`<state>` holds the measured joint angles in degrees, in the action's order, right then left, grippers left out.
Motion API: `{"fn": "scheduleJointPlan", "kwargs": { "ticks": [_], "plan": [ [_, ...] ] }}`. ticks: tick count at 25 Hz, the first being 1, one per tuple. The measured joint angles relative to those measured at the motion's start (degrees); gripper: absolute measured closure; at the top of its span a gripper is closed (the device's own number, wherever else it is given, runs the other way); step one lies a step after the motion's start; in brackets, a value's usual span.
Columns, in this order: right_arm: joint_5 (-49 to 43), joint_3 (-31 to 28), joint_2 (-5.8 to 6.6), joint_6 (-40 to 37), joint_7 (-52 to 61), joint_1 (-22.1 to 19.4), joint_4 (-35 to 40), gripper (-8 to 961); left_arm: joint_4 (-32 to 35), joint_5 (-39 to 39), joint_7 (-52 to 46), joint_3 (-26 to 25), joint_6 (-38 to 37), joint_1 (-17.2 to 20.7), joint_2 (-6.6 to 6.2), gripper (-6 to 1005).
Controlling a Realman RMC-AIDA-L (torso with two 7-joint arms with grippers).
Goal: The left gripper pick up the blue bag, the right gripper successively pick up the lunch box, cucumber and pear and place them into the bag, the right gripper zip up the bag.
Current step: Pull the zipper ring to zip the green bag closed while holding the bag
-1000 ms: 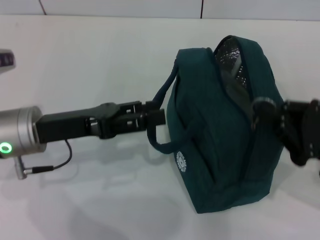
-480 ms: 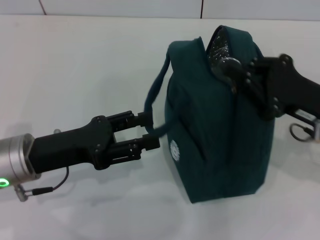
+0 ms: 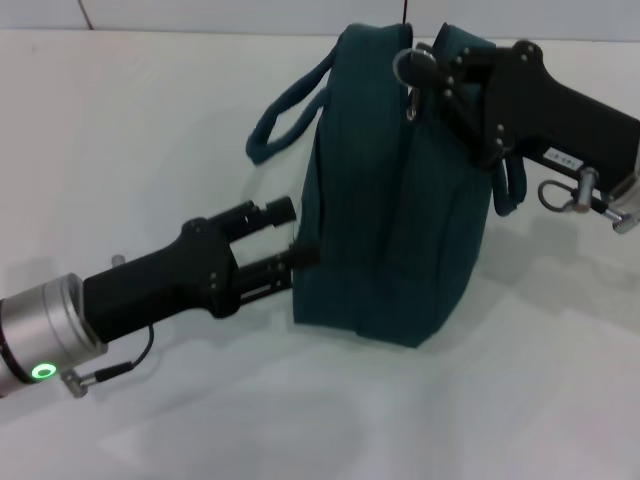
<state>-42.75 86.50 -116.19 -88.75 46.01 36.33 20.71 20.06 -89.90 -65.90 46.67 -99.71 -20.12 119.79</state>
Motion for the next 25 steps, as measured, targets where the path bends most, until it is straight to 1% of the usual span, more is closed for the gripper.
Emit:
{"fn": "scheduleJointPlan", "kwargs": {
  "ticks": [5, 8, 18, 25],
  "plan": [
    [0.55, 0.02, 0.00, 0.99, -0.14, 0.59, 0.10, 937, -3.59, 4.98, 5.93, 0.33, 2.92, -0.98, 0.08, 380],
    [0.59, -0.02, 0.00, 1.32, -0.15, 0.67, 0.11, 937, -4.01, 5.23, 6.96, 0.34, 3.85, -2.18, 0.17, 390],
    [2.07, 0.64, 0.00, 2.29, -0.29, 0.72, 0.12, 937, -7.45, 5.45, 8.37, 0.23, 7.12, -7.84, 0.39, 423],
    [2.21, 1.40, 0.00, 2.57, -0.20, 0.76, 0.12, 937, -7.71, 8.01, 9.23, 0.66, 7.32, -8.32, 0.44, 446]
  ]
}}
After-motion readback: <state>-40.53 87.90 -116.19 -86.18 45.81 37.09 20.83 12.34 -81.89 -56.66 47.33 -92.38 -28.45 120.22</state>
